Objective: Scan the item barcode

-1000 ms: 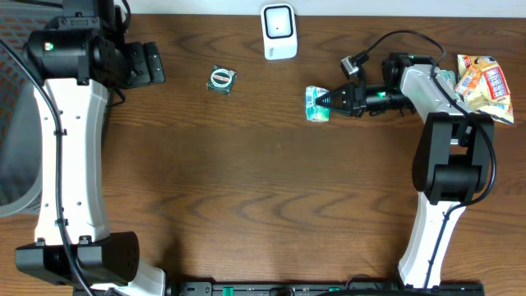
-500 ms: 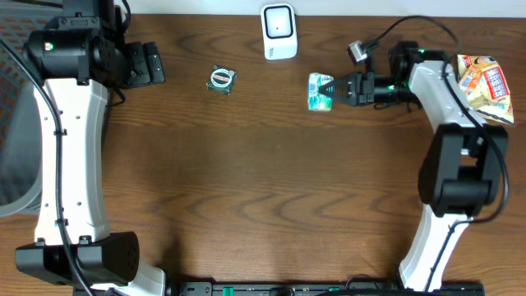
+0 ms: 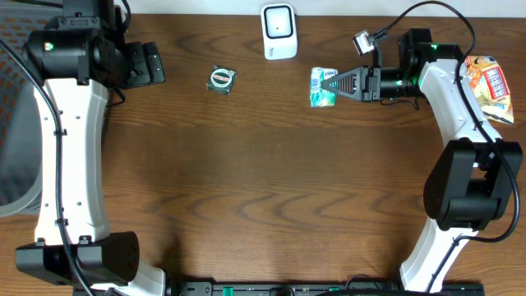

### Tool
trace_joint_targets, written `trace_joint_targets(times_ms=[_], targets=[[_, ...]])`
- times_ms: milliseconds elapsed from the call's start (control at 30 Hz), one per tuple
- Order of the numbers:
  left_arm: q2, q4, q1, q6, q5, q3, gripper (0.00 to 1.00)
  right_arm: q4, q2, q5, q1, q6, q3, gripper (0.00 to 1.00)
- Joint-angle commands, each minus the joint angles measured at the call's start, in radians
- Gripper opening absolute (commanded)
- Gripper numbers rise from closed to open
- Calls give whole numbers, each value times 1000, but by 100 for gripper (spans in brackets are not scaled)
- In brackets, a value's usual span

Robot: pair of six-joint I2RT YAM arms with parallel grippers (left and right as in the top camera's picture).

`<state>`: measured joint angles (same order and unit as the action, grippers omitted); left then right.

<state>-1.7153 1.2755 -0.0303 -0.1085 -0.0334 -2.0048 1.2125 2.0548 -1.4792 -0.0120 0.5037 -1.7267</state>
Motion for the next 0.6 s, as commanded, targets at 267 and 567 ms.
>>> trace_joint_targets(times_ms=[267, 567], targets=[[-4, 0, -4, -9, -16, 5, 98, -42, -13, 23, 1, 17, -14, 1], [-4, 0, -4, -9, -16, 5, 98, -44, -13, 23, 16, 17, -14, 1]])
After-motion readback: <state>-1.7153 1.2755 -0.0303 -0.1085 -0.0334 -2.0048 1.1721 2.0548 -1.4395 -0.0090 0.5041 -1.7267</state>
